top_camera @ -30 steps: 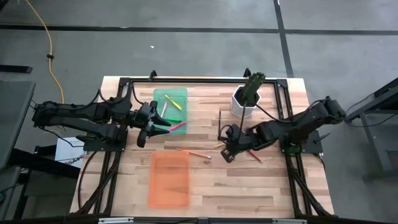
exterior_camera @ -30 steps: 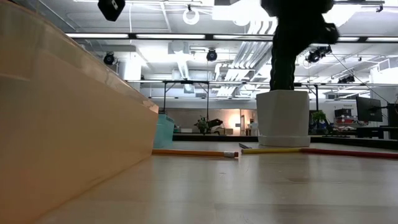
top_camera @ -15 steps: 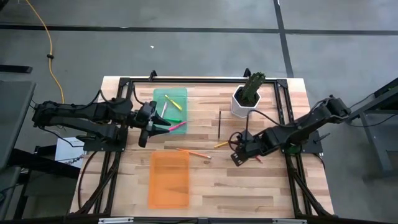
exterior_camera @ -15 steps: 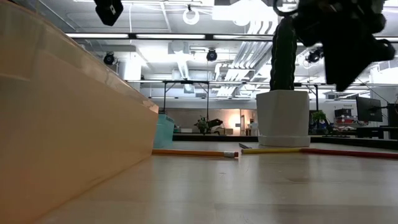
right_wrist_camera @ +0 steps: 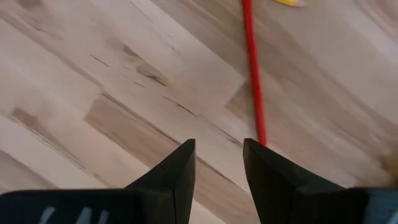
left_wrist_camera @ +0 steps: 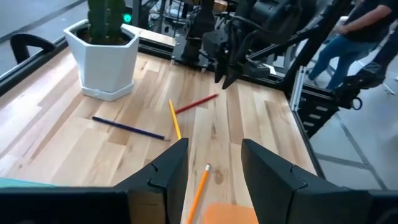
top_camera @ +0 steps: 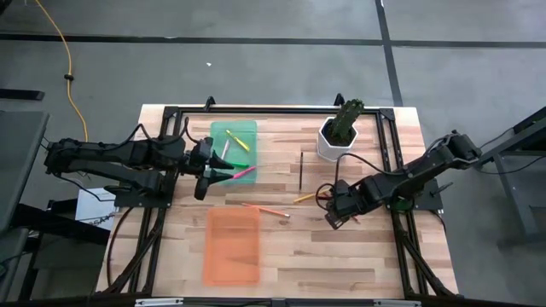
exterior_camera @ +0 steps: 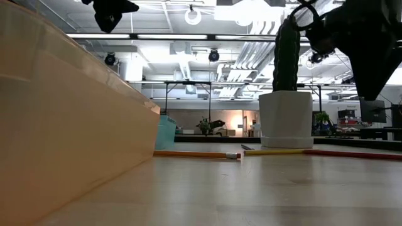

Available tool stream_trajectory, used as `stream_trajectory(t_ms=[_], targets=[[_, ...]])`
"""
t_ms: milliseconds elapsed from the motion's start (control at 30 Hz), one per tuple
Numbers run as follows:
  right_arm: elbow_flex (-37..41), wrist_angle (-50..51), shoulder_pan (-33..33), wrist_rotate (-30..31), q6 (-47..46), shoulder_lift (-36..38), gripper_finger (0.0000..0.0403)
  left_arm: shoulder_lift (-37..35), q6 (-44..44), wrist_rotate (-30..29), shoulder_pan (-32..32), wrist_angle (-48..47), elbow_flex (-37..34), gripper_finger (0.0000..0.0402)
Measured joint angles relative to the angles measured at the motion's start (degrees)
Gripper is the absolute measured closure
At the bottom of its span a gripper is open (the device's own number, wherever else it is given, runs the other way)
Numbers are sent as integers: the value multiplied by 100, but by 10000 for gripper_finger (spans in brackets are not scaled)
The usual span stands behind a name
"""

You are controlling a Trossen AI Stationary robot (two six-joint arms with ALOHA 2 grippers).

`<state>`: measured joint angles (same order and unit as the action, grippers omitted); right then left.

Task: Sort pens & pencils
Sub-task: Put the red pencil into the orange bin

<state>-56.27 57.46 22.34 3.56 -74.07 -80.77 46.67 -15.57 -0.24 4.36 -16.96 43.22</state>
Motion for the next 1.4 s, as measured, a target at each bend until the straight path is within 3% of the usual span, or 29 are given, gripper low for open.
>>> stream_trajectory(t_ms=[267,967,1400], targets=[[14,367,-21,67,405,0,277,101,-13,-177,0,36,2,264],[1222,-870,-115,-422,383,54,277,438,-125,-196,0,-54,0,264],[1222,-798,-864,-548,1415,55,277,651,-128,-135,0,-58,0,264]])
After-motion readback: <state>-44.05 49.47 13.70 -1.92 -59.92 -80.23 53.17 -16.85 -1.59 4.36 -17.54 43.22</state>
